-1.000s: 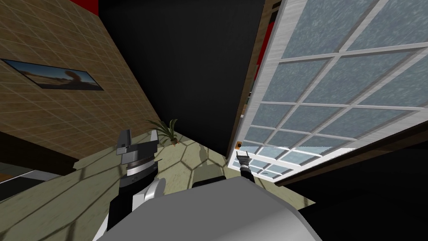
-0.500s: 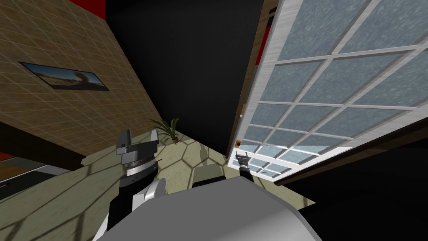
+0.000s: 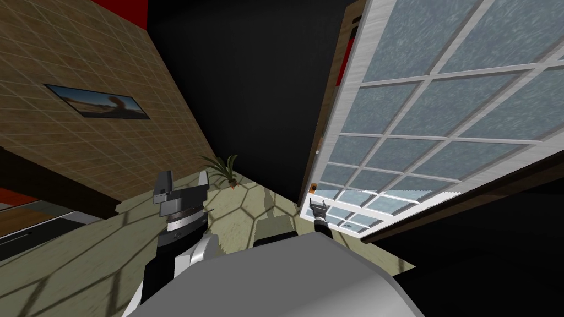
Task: Pull the door open
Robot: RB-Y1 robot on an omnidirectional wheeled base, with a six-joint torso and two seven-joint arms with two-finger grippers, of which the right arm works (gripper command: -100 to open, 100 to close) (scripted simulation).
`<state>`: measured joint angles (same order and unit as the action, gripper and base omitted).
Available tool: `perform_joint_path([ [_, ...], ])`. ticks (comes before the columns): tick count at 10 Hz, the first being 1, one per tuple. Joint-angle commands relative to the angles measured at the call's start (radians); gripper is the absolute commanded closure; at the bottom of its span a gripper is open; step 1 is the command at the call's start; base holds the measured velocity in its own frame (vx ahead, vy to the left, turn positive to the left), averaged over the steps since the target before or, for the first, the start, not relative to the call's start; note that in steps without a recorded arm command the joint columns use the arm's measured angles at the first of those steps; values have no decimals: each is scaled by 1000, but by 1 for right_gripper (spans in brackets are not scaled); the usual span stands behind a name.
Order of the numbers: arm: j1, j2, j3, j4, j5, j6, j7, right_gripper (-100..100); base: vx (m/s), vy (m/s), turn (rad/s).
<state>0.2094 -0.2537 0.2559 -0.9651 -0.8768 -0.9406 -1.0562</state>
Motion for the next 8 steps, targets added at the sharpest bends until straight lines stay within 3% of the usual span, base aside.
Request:
perform_joint_path([
  [1,0,1,10,-3,-15,-3,-38,-100,-34,-3,16],
  [4,0,1,30,-12,-44,-6,-103,-100,-45,-6,26],
  [5,-1,1,26,-8,-38,-6,-87,-100,-18,-1,4],
  [7,2,-38,20,24,-41,-16,-150,-100,177,-3,58],
  [8,3,-48,18,32,-41,-18,-164,-100,203,4,35],
])
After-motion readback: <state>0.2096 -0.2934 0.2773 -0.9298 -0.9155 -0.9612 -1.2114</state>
